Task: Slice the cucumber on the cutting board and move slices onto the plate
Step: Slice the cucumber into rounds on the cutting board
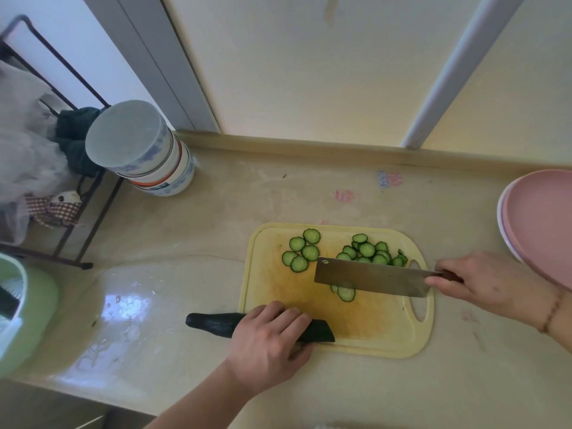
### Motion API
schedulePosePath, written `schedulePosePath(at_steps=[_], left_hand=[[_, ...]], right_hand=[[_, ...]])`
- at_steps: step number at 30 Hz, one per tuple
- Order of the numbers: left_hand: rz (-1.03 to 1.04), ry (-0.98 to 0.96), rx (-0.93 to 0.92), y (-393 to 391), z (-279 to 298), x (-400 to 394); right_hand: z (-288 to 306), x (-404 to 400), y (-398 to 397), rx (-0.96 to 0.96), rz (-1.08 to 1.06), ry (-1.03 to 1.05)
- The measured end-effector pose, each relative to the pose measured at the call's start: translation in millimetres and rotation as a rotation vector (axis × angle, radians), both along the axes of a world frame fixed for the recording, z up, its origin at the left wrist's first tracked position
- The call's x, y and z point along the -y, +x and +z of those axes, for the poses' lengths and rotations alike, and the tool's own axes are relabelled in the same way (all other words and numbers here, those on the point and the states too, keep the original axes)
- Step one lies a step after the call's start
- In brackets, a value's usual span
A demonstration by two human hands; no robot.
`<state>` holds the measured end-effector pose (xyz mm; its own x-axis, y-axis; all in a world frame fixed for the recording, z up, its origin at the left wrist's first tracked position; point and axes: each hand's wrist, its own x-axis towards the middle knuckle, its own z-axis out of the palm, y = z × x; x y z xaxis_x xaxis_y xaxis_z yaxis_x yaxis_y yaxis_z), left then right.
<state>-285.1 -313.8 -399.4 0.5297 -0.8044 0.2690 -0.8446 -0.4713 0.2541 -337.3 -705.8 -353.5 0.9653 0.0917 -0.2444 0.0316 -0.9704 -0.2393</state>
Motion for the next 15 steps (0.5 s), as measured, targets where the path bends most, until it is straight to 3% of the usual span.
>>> schedulePosePath(at_steps=[6, 15], left_hand=[[0.010, -0.004, 0.010, -1, -1, 0], [0.005, -0.004, -0.004, -1, -2, 0]], right_hand=[[3, 0, -17, -0.031, 0.027, 0.060], [-3, -12, -9, 0.005, 0.034, -0.086]])
